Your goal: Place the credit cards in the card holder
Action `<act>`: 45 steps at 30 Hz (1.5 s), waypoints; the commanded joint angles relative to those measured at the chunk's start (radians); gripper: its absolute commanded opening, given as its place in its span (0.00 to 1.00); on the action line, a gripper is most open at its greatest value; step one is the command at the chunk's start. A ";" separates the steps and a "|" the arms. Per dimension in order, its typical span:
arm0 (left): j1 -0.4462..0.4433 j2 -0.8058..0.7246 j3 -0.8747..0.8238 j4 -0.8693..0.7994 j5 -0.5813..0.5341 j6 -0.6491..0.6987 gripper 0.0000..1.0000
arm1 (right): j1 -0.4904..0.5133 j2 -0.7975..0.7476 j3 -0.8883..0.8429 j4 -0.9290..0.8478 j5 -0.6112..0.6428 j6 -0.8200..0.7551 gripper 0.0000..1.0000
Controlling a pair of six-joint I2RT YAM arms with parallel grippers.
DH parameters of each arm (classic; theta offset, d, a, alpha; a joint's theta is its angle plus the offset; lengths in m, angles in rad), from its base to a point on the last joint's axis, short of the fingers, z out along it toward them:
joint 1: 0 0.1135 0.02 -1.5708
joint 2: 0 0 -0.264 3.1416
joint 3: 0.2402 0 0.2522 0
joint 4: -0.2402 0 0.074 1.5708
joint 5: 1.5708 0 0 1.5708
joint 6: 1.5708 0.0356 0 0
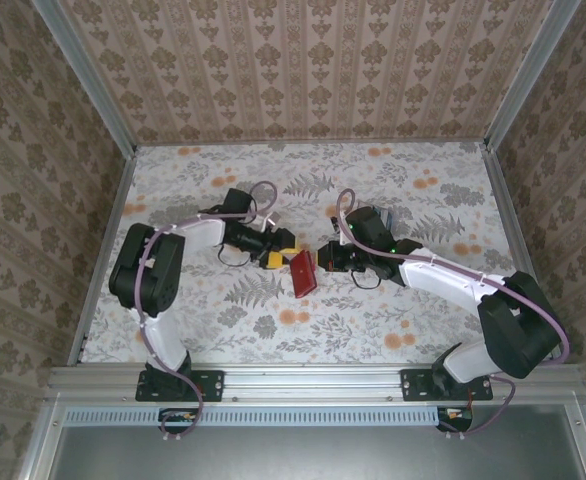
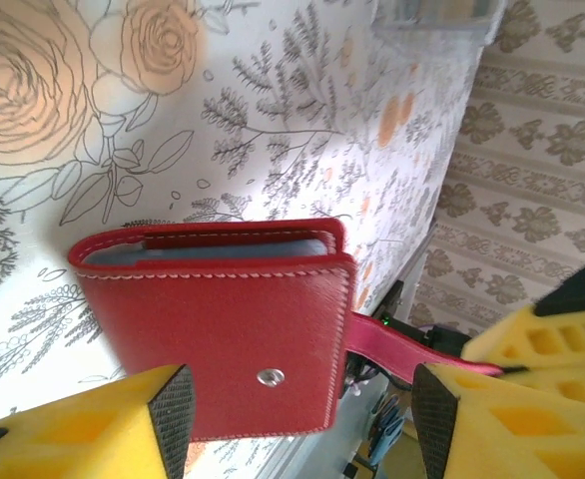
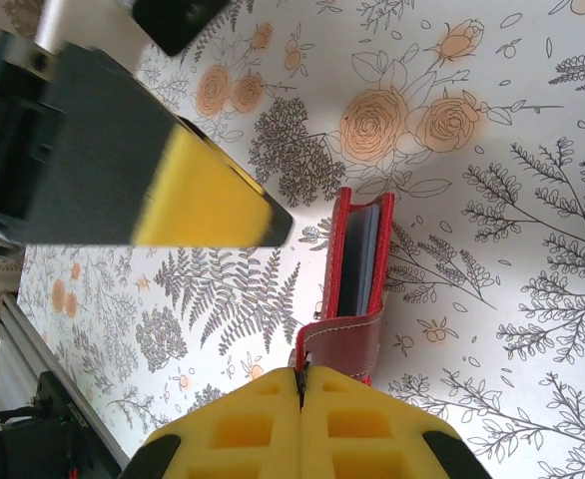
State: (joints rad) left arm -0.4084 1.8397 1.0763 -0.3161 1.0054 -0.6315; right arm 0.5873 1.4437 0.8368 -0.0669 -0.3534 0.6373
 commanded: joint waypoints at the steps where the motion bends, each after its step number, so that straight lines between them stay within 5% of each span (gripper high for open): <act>1: 0.004 -0.033 -0.015 -0.051 0.042 0.037 0.63 | 0.006 -0.030 0.012 0.035 -0.026 0.029 0.00; 18: 0.003 -0.009 -0.020 -0.078 0.039 0.060 0.62 | 0.016 -0.019 0.027 0.067 -0.047 0.070 0.00; 30: 0.011 0.019 -0.003 -0.207 -0.032 0.144 0.24 | 0.016 -0.043 0.013 0.011 0.034 0.070 0.00; 33: 0.013 0.015 -0.008 -0.221 -0.071 0.160 0.23 | 0.011 -0.046 -0.013 -0.028 0.108 0.074 0.00; 40: 0.013 0.036 0.005 -0.247 -0.106 0.176 0.33 | -0.001 -0.080 -0.041 0.008 0.065 0.083 0.00; 45: 0.015 0.063 0.004 -0.254 -0.113 0.186 0.25 | -0.006 -0.084 -0.054 -0.054 0.138 0.080 0.00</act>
State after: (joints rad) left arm -0.4030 1.8847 1.0687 -0.5404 0.9104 -0.4740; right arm 0.5888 1.3815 0.8089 -0.0799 -0.2691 0.7113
